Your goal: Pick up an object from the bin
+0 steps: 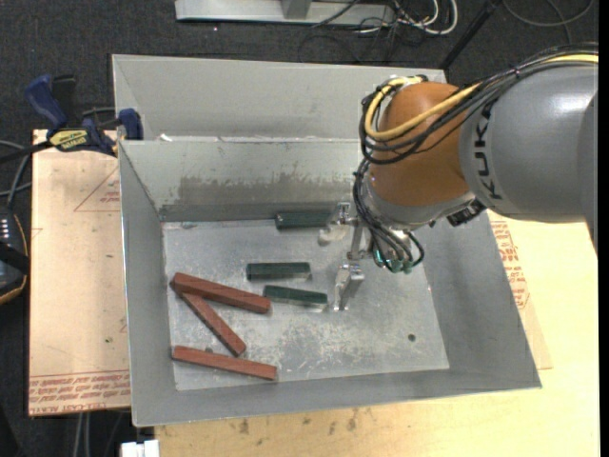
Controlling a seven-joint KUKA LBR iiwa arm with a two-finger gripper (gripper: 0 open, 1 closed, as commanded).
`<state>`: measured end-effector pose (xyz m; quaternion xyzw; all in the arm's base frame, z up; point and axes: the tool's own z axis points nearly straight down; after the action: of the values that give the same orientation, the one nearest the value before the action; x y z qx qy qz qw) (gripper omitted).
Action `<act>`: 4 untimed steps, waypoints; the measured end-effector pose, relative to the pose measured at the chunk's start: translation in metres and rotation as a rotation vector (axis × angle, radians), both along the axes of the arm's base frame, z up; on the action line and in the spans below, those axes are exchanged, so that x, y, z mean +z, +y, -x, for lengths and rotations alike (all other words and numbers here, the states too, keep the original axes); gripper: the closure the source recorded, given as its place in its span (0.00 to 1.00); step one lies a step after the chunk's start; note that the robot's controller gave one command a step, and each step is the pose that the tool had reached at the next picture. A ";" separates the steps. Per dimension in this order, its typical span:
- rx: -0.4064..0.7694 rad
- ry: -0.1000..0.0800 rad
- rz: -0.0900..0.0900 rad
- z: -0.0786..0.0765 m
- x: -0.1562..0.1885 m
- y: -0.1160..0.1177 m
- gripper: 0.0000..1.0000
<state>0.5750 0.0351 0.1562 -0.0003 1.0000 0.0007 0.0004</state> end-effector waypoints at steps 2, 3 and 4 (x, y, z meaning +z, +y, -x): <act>-0.109 -0.018 -0.003 -0.013 -0.077 -0.001 1.00; -0.103 -0.013 -0.002 -0.012 -0.073 -0.001 1.00; 0.004 -0.006 0.001 -0.005 -0.036 0.000 1.00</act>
Offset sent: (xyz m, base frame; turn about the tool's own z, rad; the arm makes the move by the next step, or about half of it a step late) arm 0.0000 0.0000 0.0000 0.0000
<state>0.5801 0.0349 0.1200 -0.0024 1.0000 0.0004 0.0034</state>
